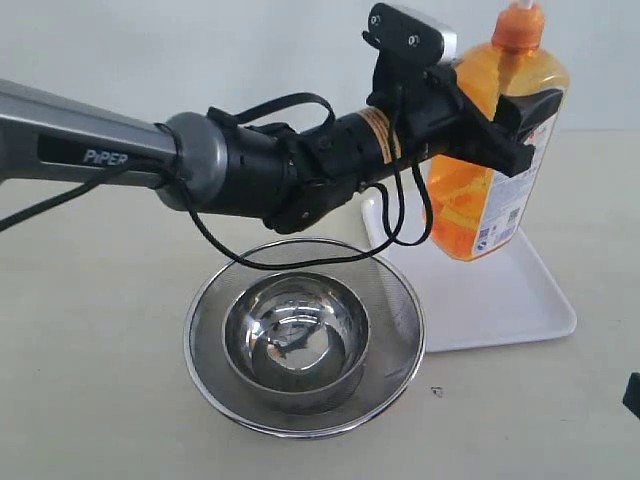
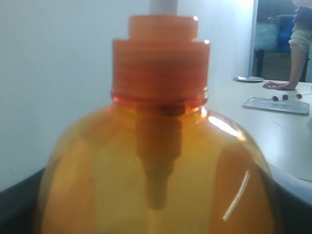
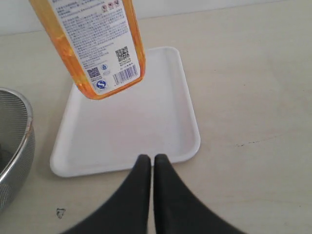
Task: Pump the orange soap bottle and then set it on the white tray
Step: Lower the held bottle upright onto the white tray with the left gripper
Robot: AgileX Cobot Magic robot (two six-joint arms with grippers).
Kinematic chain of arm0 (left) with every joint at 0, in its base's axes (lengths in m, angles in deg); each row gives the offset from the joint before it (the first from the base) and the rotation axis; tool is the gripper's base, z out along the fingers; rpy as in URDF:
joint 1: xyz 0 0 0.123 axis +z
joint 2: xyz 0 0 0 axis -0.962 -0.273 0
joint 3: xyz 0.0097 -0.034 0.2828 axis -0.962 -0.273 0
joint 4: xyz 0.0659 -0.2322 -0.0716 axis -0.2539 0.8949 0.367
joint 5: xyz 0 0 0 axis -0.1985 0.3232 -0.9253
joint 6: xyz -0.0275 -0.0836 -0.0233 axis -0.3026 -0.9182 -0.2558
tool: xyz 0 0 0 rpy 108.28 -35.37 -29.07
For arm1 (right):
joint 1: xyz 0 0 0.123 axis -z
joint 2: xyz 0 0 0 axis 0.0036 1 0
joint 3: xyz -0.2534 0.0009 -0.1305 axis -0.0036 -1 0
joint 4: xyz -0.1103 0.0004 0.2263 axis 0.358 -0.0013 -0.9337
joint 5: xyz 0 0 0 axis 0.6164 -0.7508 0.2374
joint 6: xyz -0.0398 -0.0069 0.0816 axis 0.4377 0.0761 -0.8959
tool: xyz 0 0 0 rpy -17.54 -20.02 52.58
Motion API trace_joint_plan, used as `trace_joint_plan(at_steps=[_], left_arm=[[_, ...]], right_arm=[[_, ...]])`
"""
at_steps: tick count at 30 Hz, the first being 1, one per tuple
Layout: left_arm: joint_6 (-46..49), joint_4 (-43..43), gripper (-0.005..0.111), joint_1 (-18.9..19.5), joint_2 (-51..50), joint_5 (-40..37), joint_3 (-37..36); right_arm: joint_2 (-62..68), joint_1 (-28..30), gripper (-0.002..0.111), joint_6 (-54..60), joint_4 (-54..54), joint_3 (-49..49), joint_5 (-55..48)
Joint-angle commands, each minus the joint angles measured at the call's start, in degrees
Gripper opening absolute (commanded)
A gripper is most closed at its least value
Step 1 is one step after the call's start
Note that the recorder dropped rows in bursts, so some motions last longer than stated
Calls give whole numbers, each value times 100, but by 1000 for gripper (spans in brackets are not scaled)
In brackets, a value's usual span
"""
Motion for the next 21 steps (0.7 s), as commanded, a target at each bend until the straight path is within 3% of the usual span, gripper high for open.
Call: trace_joint_plan(at_steps=[1,21], left_arm=[[580,867,5,-40,-147,521,157],[808,1023,5,-28,-496,609,157]], right_arm=[[-27,3,0,15,49,-43,-25],[-27,3,0,15,49,-43,-25]])
